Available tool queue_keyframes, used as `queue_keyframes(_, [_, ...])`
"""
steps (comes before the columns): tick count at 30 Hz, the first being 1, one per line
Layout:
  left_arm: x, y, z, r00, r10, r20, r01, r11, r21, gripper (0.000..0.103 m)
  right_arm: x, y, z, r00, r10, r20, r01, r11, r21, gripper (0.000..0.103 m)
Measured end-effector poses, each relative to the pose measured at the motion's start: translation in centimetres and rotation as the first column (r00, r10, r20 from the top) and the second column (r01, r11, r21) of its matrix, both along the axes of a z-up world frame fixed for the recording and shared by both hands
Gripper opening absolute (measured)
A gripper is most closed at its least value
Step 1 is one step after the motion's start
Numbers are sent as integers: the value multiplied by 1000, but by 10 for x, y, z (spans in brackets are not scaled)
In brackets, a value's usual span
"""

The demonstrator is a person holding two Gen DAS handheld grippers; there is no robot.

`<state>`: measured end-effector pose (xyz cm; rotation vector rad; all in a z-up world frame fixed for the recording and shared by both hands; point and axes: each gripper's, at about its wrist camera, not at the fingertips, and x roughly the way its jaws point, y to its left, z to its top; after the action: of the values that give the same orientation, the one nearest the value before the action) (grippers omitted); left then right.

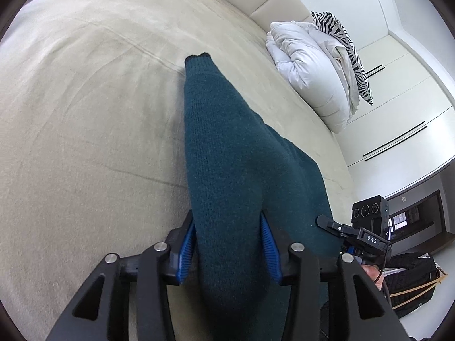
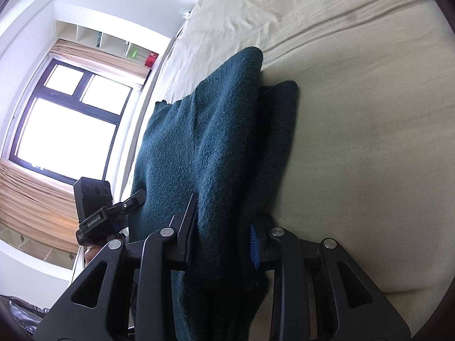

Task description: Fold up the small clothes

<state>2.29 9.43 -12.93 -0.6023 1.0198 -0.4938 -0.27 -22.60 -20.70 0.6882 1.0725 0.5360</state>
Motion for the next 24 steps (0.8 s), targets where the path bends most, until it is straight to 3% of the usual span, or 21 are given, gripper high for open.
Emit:
queue_keyframes(2, [-8,1,13,998,12,58,-15,999,50,49,-1,-2,6,999,-32,13,32,999,-26,32])
queue_keyframes(5, [-24,3,38,983,34,179,-60,988,142,61,-17,-15,21,994,-99,45,102,991,-88,40])
queue_keyframes(9, [-51,-5,79,924,56,378,-171,946,276,93,-40,-33,43,975,-201,98,218,953,-212,42])
queue_keyframes(10, [-59,-9,90,898,61,436,-211,929,305,103,-46,-36,49,968,-224,116,246,937,-247,42])
queue_keyframes(13, [-81,-28,119,809,39,586,-332,854,401,103,-62,-34,72,942,-269,200,325,878,-352,42])
queue_keyframes(15, [-89,-41,134,771,19,637,-406,785,468,103,-74,-31,91,920,-267,286,373,820,-434,43])
queue_keyframes(16, [-92,-48,140,760,3,650,-433,748,503,103,-80,-26,101,904,-264,335,404,785,-470,46])
queue_keyframes(18, [-98,-60,153,741,-25,671,-462,706,537,103,-93,-18,120,863,-258,434,467,736,-490,75])
queue_keyframes(20, [-105,-65,168,717,3,697,-518,671,530,103,-106,-7,145,794,-252,554,550,687,-476,85])
queue_keyframes(22, [-109,-64,175,722,60,689,-566,624,538,103,-119,2,166,719,-240,652,630,621,-466,101])
queue_keyframes(24, [-101,-58,178,760,83,644,-519,674,526,103,-125,12,182,684,-201,701,661,579,-478,103])
